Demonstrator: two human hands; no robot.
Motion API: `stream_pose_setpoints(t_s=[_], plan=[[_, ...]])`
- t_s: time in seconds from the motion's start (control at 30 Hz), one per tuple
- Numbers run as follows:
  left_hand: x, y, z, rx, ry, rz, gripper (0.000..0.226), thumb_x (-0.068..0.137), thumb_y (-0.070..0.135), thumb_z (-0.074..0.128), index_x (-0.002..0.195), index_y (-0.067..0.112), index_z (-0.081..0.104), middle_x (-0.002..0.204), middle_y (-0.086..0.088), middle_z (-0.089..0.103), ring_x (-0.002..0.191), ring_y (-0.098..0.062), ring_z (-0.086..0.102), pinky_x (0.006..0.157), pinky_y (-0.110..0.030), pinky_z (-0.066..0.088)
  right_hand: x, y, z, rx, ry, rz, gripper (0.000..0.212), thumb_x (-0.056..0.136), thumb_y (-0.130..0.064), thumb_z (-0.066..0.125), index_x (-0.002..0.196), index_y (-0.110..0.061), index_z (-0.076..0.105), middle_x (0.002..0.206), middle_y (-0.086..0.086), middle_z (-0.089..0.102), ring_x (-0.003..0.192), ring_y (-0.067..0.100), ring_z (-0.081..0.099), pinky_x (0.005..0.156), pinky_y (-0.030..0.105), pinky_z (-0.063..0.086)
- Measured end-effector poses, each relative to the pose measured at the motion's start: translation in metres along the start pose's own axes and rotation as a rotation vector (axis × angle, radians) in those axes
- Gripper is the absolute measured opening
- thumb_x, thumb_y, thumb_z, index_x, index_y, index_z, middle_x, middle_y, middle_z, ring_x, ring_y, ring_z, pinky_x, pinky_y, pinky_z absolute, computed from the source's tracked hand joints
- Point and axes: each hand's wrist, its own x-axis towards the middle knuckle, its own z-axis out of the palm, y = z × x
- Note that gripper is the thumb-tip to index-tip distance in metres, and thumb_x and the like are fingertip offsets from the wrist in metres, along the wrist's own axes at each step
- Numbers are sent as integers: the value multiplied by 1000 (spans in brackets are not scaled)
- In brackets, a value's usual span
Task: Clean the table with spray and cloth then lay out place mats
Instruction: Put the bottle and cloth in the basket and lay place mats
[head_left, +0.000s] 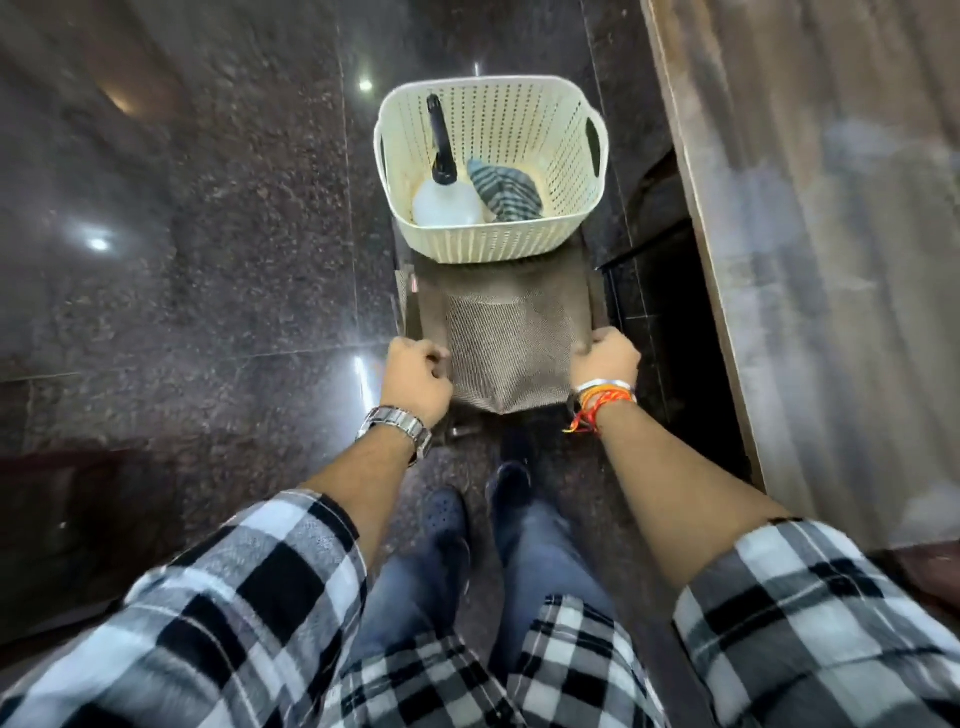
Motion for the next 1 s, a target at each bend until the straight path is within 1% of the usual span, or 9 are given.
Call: stream_pose_setpoints(t_s=[0.1, 0.17, 0.3, 0.4, 0.47, 0.57, 0.73, 0.83, 1.0], plan=[[-35, 11, -16, 3, -18, 202, 33, 92, 4, 63, 125, 6, 69, 121, -4, 49, 95, -14, 54, 90, -17, 42, -36, -6, -23, -83, -48, -121, 18, 95, -22, 47, 108, -11, 54, 105, 21, 59, 96, 41, 57, 72, 38, 41], [-60, 23, -33, 52, 6, 345, 47, 90, 15, 70, 136, 10, 65, 134, -6, 52, 96, -22, 64, 89, -31, 51, -58, -6, -41, -117, -78, -174, 15, 98, -28, 39, 105, -16, 44, 96, 19, 59, 87, 42, 58, 68, 41, 41], [-85, 53, -72, 156, 175, 654, 70, 78, 45, 66, 135, 5, 66, 131, -18, 62, 103, -34, 70, 83, -44, 59, -92, -5, -93, -46, 19, -272, 19, 100, -31, 39, 106, -14, 42, 80, 18, 59, 77, 42, 60, 59, 38, 39], [-92, 100, -97, 144, 337, 794, 81, 76, 50, 69, 140, 1, 62, 131, -23, 60, 119, -33, 61, 97, -45, 57, -100, -1, -157, 193, 6, -284, 25, 97, -29, 51, 112, -9, 50, 95, 13, 64, 87, 31, 61, 73, 37, 42], [-97, 142, -111, 89, 403, 827, 86, 75, 53, 70, 142, 1, 60, 133, -24, 57, 124, -32, 56, 106, -43, 52, -104, 11, -207, 455, -149, -334, 26, 89, -23, 65, 109, -16, 49, 97, 2, 65, 89, 22, 61, 86, 32, 45], [-110, 208, -115, 92, 390, 846, 95, 74, 61, 65, 147, 1, 54, 138, -24, 51, 128, -38, 53, 112, -47, 46, -119, 50, -267, 844, -323, -426, 55, 75, -4, 76, 112, -21, 41, 108, 7, 63, 98, 16, 61, 93, 32, 50], [-150, 304, -71, 342, 290, 775, 121, 67, 81, 38, 157, 1, 35, 149, -23, 36, 123, -44, 41, 111, -48, 34, -128, 115, -308, 931, 31, -370, 61, 74, -7, 78, 118, -29, 42, 125, 16, 57, 114, 27, 58, 102, 49, 44], [-160, 343, -35, 469, 199, 734, 127, 67, 86, 36, 162, 2, 20, 157, -24, 24, 132, -47, 33, 116, -49, 27, -123, 143, -321, 892, 296, -307, 55, 78, -6, 73, 114, -35, 44, 116, 5, 65, 105, 19, 64, 99, 45, 47], [-162, 384, 23, 557, 183, 768, 121, 77, 88, 40, 163, 7, 17, 163, -22, 20, 134, -48, 34, 115, -50, 30, -100, 186, -337, 820, 508, -169, 61, 79, -13, 74, 132, -23, 45, 130, -1, 57, 124, 12, 51, 106, 23, 34]])
